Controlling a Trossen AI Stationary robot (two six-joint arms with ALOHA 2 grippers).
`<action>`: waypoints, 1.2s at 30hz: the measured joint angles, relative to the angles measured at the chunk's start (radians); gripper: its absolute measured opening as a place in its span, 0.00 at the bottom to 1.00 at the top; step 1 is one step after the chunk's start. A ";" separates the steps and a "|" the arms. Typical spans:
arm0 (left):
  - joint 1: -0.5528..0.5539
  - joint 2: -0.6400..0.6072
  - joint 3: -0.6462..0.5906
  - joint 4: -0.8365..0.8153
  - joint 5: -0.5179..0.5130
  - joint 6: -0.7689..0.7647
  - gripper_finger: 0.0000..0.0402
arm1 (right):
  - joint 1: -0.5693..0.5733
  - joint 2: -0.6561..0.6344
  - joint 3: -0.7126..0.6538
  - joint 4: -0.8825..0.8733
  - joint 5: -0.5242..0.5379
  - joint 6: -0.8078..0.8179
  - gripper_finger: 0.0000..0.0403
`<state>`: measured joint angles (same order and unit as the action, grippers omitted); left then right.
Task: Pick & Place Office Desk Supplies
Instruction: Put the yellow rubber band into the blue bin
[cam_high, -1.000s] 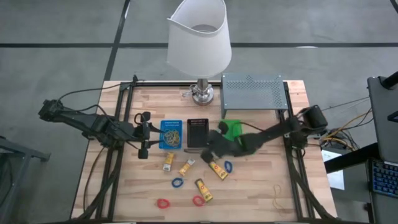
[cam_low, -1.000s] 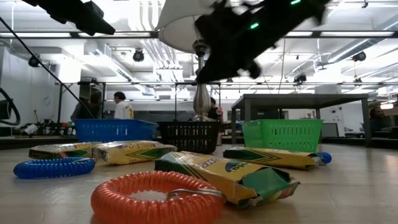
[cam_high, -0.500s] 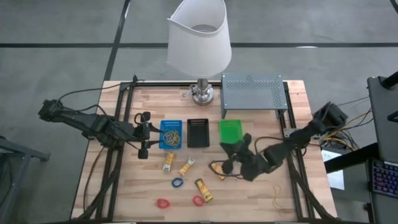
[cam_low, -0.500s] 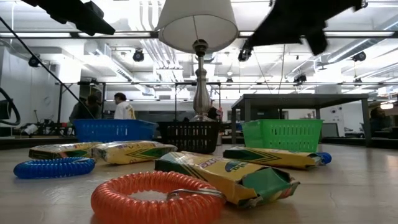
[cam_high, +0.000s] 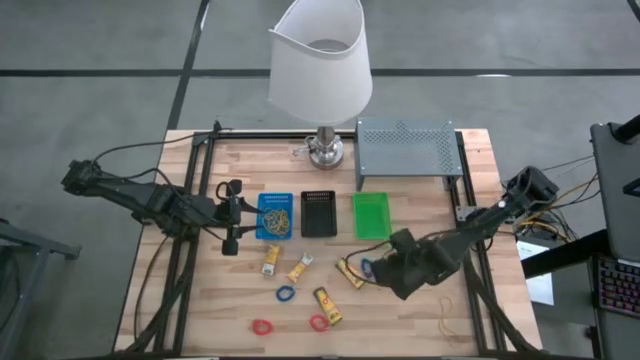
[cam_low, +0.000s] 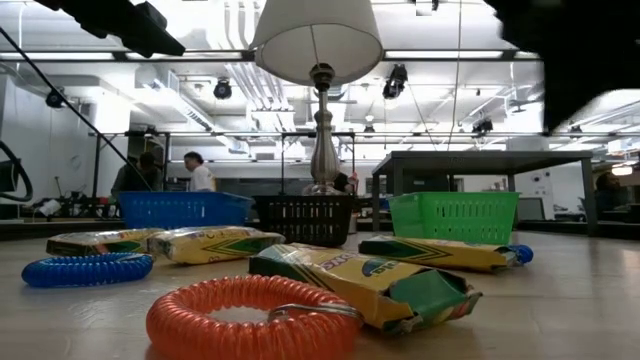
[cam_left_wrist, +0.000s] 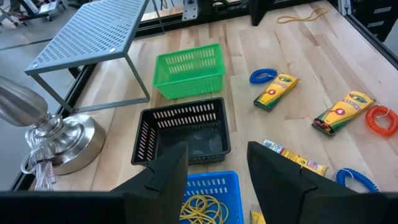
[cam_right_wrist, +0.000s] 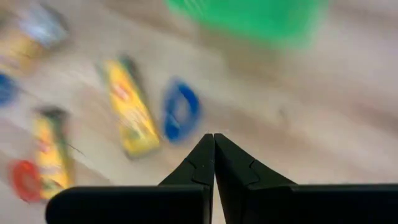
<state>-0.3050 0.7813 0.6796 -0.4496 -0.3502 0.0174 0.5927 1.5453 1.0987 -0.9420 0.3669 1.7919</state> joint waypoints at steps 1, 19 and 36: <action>0.000 0.000 0.000 0.000 0.000 0.000 0.42 | 0.008 0.022 0.026 -0.052 -0.061 0.051 0.02; 0.000 0.000 0.000 0.000 0.000 0.000 0.42 | 0.324 0.173 0.166 -0.190 -0.316 0.502 0.02; 0.000 0.000 0.000 0.000 0.000 0.000 0.42 | 0.375 0.165 0.110 -0.177 -0.330 0.494 0.26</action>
<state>-0.3050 0.7811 0.6796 -0.4496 -0.3504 0.0174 0.9676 1.7103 1.2086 -1.1194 0.0373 2.2861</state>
